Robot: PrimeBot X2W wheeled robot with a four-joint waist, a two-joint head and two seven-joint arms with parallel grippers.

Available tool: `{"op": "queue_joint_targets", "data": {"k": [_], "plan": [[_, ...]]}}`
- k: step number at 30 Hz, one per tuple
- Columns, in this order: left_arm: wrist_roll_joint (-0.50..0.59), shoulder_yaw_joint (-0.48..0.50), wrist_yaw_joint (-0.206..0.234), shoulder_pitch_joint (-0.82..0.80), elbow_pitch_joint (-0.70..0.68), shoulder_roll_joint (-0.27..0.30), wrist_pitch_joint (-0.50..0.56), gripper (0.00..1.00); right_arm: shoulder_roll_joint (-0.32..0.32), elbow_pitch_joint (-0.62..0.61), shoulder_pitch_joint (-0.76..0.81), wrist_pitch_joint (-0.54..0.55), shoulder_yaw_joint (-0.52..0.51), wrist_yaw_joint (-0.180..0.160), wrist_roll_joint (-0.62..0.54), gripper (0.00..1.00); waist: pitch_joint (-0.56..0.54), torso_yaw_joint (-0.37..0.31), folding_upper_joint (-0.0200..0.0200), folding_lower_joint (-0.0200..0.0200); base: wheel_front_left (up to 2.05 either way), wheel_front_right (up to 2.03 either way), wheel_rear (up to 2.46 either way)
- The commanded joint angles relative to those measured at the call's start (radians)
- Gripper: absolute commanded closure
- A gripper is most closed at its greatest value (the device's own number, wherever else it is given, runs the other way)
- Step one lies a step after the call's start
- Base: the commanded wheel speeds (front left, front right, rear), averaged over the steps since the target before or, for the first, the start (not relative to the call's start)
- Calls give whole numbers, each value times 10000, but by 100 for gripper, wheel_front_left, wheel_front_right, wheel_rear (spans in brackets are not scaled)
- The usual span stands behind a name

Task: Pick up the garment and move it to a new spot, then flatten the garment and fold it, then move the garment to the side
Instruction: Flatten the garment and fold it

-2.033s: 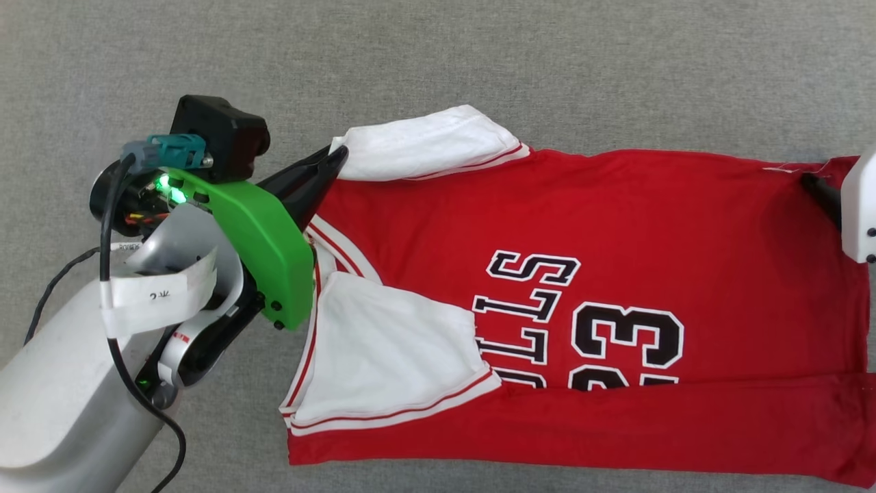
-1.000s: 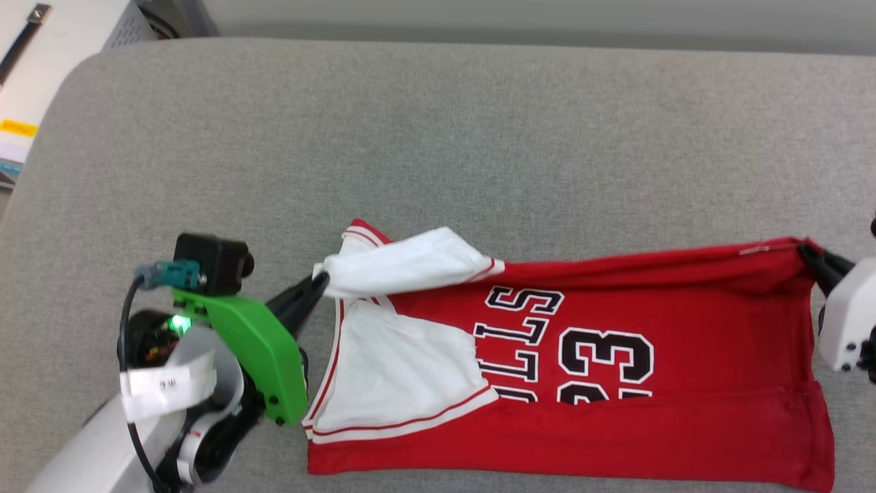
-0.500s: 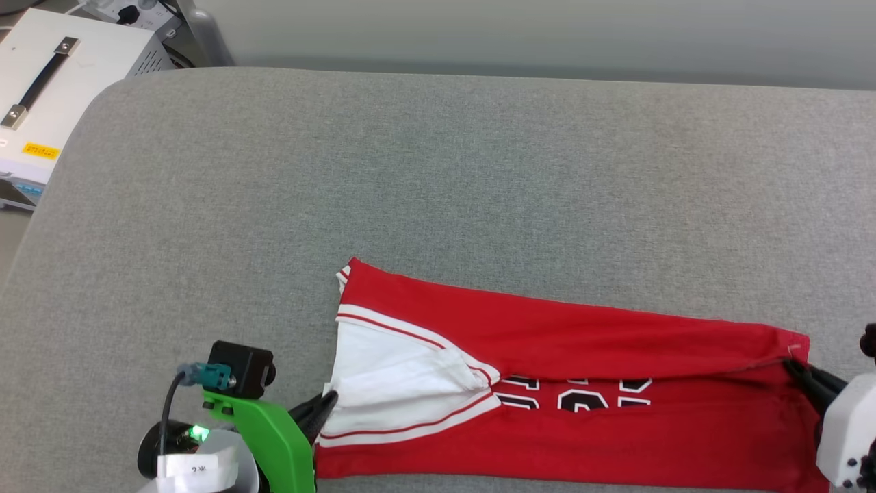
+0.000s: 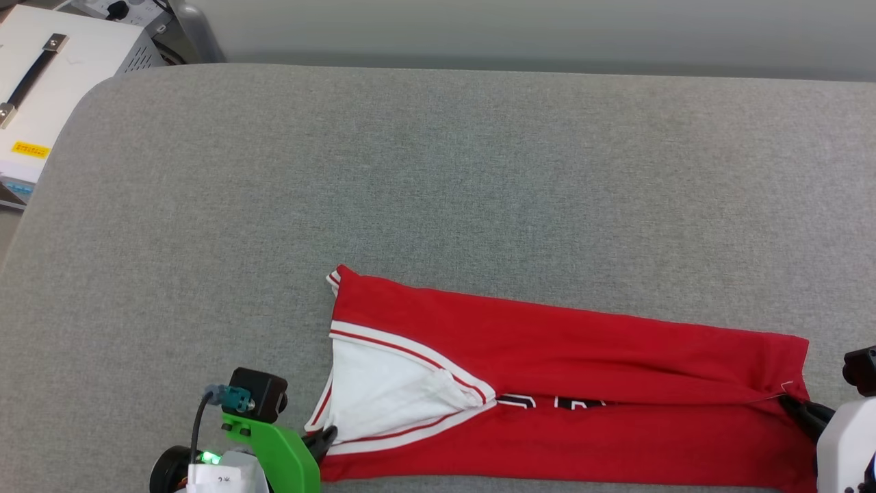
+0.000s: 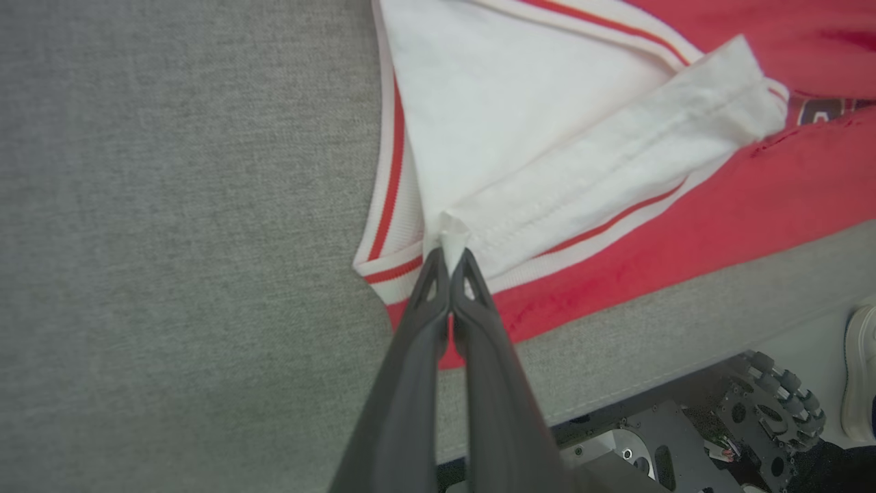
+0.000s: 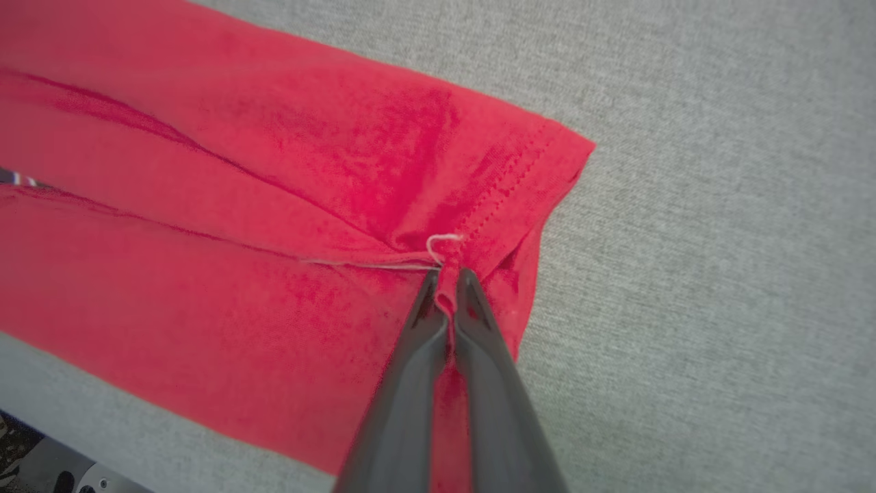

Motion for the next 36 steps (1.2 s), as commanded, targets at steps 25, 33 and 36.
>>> {"op": "queue_joint_targets", "data": {"k": [25,33,36], "plan": [[1169,1613,196,-430,460,-863,-5091,0,1810,-1293,481,1345,-2788,-9,-683,0,-1012,99,0,1,0,0,0],[1807,2383,-68,-280,879,-1233,-5997,0,3224,-611,539,2040,-3814,-9,-1723,0,-740,125,0,1,0,0,0],[2238,3061,-411,-79,901,-1564,-6023,0,3676,154,380,2039,-4175,-9,-1971,0,-555,190,0,1,0,0,0]]}}
